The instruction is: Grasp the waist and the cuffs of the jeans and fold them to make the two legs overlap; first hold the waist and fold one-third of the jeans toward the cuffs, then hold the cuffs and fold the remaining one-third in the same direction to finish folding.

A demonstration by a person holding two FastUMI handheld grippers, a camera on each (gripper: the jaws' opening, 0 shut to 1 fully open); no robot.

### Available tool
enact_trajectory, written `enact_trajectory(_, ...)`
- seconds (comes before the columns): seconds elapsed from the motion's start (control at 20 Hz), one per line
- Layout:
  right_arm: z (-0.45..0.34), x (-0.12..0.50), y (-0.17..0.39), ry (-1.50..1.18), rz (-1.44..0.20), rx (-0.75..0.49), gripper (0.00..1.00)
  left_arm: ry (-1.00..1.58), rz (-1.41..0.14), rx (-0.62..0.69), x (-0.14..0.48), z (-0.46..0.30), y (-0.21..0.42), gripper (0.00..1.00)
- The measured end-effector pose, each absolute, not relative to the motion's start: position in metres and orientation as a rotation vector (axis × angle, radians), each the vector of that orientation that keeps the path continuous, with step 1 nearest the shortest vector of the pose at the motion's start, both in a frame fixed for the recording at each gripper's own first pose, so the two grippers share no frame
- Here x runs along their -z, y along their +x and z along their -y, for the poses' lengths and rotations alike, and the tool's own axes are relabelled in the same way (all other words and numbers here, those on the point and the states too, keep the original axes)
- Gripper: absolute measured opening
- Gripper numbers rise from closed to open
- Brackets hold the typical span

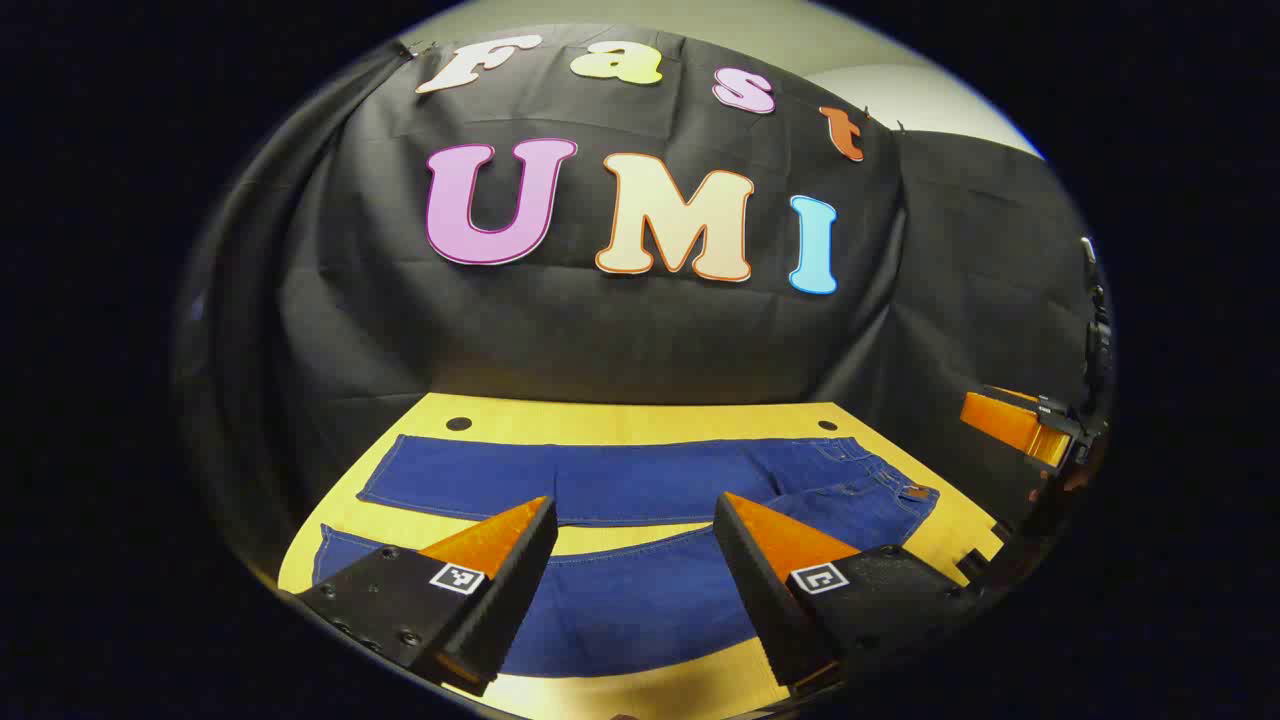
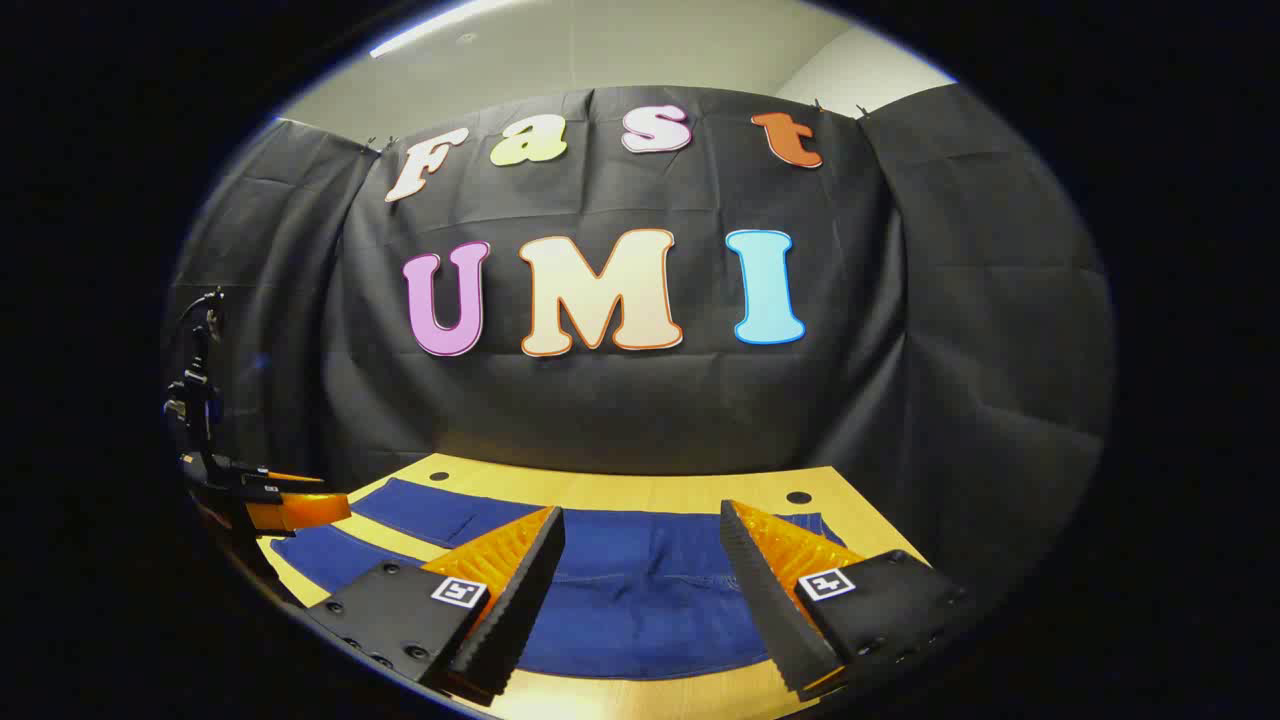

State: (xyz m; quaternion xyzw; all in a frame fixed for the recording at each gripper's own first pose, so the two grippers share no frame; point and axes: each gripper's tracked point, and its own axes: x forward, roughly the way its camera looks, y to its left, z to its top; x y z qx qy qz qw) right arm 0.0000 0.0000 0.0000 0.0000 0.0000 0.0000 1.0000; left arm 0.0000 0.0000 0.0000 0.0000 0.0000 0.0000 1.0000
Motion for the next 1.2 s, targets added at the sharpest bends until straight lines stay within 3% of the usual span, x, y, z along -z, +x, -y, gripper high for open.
enact_trajectory(0.45, 0.001, 0.016, -0.012, -0.014, -0.051, 0.001, 0.97, 0.046, -0.115, 0.091, 0.055, -0.02, -0.005, 0.95)
enact_trajectory(0.7, -0.005, 0.035, -0.022, -0.018, -0.099, -0.026, 0.97, 0.171, -0.307, 0.19, 0.112, -0.05, -0.019, 0.95)
enact_trajectory(1.0, -0.008, 0.053, -0.023, 0.01, -0.162, -0.04, 0.97, 0.461, -0.62, 0.437, 0.192, -0.082, -0.058, 0.97)
enact_trajectory(1.2, -0.002, 0.058, -0.03, -0.021, -0.184, -0.021, 0.97, 0.62, -0.768, 0.471, 0.22, -0.123, -0.073, 0.94)
